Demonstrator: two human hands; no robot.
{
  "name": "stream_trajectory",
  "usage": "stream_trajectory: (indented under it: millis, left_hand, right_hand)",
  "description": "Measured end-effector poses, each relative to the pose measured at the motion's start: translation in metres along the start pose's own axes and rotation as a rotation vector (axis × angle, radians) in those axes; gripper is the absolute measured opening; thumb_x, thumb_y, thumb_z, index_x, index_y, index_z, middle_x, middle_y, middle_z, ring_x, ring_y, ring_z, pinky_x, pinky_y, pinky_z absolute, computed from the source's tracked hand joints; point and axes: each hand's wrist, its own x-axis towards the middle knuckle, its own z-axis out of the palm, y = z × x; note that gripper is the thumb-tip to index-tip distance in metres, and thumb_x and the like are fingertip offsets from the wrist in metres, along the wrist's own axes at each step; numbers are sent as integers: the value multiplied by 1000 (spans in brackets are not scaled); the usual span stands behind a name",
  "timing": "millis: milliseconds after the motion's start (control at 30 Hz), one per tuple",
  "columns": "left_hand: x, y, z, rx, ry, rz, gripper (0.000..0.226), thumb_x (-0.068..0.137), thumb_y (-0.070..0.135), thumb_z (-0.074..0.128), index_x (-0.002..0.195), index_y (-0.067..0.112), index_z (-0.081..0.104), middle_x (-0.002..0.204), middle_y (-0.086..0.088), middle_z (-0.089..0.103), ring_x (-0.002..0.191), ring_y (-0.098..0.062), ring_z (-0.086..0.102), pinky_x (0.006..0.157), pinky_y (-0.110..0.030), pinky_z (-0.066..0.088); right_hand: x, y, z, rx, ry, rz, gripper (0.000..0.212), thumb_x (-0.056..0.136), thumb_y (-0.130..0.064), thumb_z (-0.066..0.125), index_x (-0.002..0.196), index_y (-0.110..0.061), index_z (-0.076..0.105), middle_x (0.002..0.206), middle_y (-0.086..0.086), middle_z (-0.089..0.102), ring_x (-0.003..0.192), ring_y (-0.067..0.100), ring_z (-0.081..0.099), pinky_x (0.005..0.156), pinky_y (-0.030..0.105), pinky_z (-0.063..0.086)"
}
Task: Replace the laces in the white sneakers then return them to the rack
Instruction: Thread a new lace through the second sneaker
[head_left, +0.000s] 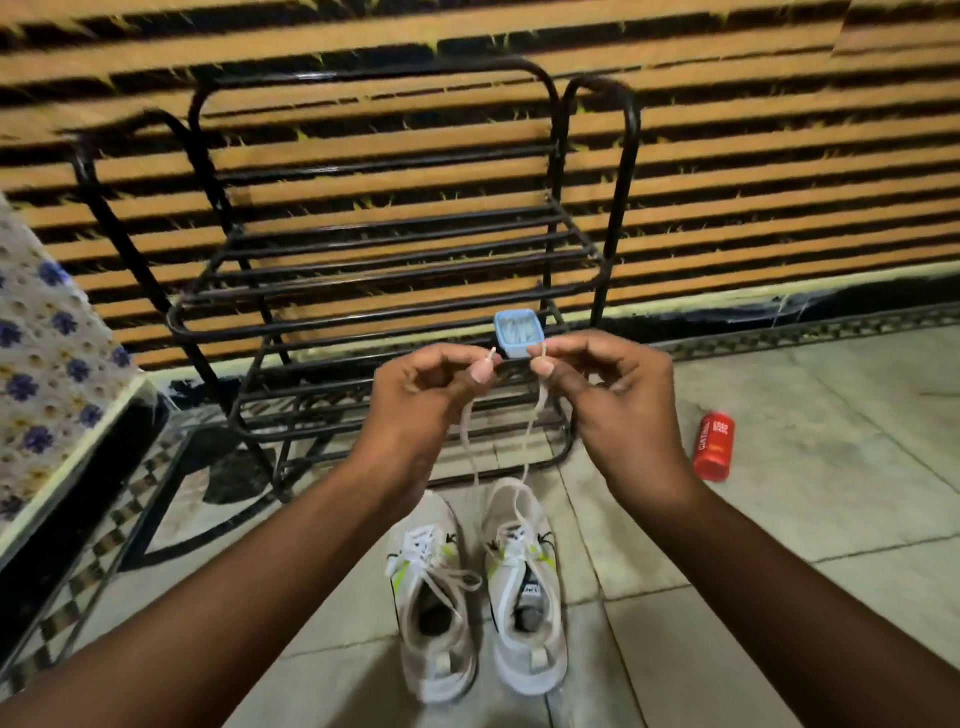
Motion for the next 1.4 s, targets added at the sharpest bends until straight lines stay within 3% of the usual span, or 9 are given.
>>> stream_trajectory:
  millis: [67, 300, 400, 500, 667, 833, 1067, 1300, 1400]
  left_hand:
    - [1, 16, 2, -71, 20, -27, 6, 91, 7, 72, 92, 12, 76, 89, -3, 78, 83, -10, 71, 66, -24, 52]
    - [-6, 36, 10, -69, -9, -41, 15, 96, 8, 67, 86, 18, 71, 81, 4, 72, 83, -15, 60, 66, -29, 47]
    - [-9, 36, 12, -114, 9, -71, 18, 93, 10, 71, 81, 22, 75, 81, 2, 70, 81, -18, 57, 63, -31, 46]
    - [-13, 35, 16, -197, -7, -106, 4, 79, 19, 78, 79, 23, 78, 90, -8, 70, 83, -25, 57, 61, -32, 44]
    - [-15, 33, 21, -313, 9, -162, 6, 74, 20, 76, 80, 20, 77, 88, -1, 75, 70, -9, 68, 51, -23, 47]
    - [-16, 33, 19, -323, 49, -188, 12, 73, 24, 77, 85, 20, 77, 92, -2, 74, 77, -14, 63, 59, -28, 41]
    - [-18, 33, 23, -330, 62, -185, 11, 71, 23, 78, 82, 22, 76, 93, -6, 74, 82, -18, 63, 58, -29, 42]
    - [-19, 34, 21, -338, 0, -209, 7, 91, 19, 69, 87, 20, 76, 99, -10, 73, 77, -14, 64, 60, -26, 42]
    - [-20, 35, 21, -328, -11, -214, 8, 89, 23, 70, 86, 22, 78, 94, -4, 74, 72, -10, 64, 62, -28, 39]
  right_hand:
    - [4, -12, 2, 33, 7, 15, 9, 85, -4, 76, 92, -8, 78, 91, 3, 77, 92, 16, 73, 89, 38, 59]
    - [2, -31, 8, -11, 36, 23, 13, 83, -5, 78, 92, -13, 78, 87, -3, 76, 90, 11, 72, 89, 40, 58]
    - [0, -35, 10, 4, 60, 29, 26, 81, -1, 79, 102, -13, 70, 79, 2, 74, 82, 13, 73, 83, 39, 61]
    - [0, -38, 11, 23, 67, 50, 34, 80, -1, 80, 104, -14, 60, 78, 4, 75, 80, 13, 75, 79, 41, 62]
    - [0, -40, 12, 32, 69, 58, 33, 79, 0, 81, 101, -12, 58, 77, 3, 76, 78, 14, 76, 77, 46, 62]
    - [0, -42, 15, 35, 74, 64, 35, 76, -2, 83, 98, -13, 58, 78, 2, 76, 79, 13, 76, 80, 40, 62]
    - [-2, -42, 17, 39, 92, 84, 34, 76, -3, 84, 96, -14, 59, 79, 2, 76, 80, 14, 76, 80, 50, 61]
    - [-3, -43, 17, 52, 101, 98, 33, 76, -4, 83, 97, -13, 59, 81, 1, 77, 80, 13, 76, 80, 47, 62]
    - [-3, -44, 16, 54, 102, 99, 33, 77, -4, 83, 97, -13, 59, 81, 2, 77, 80, 13, 76, 79, 49, 62]
